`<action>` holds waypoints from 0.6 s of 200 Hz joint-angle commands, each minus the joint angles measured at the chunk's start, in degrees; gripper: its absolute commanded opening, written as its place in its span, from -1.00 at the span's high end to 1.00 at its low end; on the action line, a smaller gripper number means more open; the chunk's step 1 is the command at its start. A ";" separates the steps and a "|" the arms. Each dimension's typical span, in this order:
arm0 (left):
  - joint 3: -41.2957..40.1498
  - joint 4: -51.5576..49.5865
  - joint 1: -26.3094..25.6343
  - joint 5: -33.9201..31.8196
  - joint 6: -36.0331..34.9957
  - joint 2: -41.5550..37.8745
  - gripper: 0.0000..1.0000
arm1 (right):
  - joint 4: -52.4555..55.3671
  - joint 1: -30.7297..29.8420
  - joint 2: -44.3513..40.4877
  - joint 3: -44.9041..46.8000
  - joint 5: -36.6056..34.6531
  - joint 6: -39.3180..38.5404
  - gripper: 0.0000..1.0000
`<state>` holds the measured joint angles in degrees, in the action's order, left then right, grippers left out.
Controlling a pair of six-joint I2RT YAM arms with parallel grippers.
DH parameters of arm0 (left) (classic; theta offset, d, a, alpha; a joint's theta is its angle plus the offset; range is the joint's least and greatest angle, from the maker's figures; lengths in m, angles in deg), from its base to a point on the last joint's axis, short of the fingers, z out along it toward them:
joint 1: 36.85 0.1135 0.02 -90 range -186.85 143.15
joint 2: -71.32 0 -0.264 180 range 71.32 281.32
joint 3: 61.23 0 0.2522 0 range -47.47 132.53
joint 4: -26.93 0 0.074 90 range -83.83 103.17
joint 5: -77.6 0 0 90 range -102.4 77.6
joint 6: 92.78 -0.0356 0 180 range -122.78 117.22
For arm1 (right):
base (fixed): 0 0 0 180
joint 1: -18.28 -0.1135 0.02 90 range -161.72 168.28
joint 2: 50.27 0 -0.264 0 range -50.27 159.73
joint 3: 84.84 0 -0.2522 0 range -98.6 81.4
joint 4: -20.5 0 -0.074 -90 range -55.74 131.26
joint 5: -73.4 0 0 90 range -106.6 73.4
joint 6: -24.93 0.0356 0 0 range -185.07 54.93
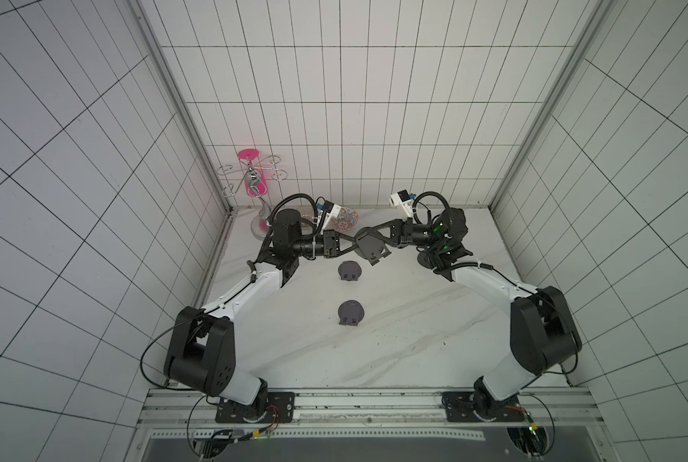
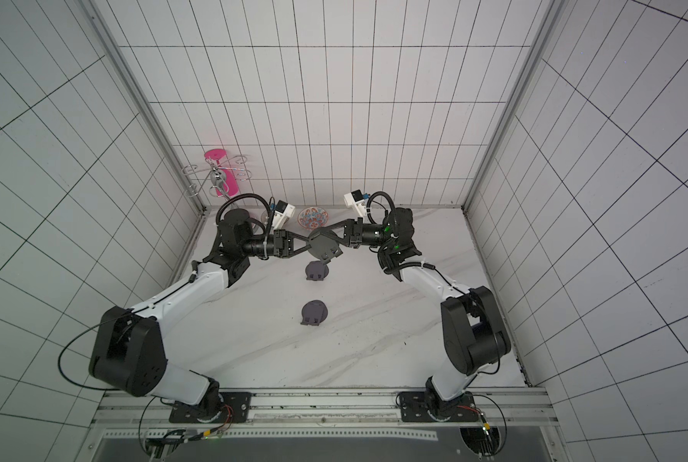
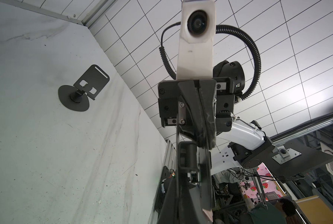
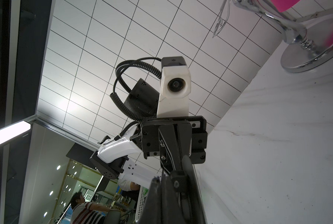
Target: Open the phone stand
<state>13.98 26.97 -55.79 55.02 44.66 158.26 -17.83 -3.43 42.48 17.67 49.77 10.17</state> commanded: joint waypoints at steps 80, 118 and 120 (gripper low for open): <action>-4.66 -18.21 -0.31 0.48 -8.63 7.39 1.00 | -23.08 4.95 -8.10 -1.45 -16.19 11.09 1.00; -3.97 -22.75 -0.37 -0.57 -11.96 8.16 1.00 | -24.00 5.36 -7.66 -2.77 -18.82 11.91 1.00; -3.93 -22.98 -0.39 -0.61 -12.14 8.23 1.00 | -23.90 5.43 -7.71 -2.80 -19.02 11.89 1.00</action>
<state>15.49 24.50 -56.73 55.58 37.29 161.16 -20.28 -1.94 39.92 20.86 44.30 17.01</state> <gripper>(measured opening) 0.045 0.046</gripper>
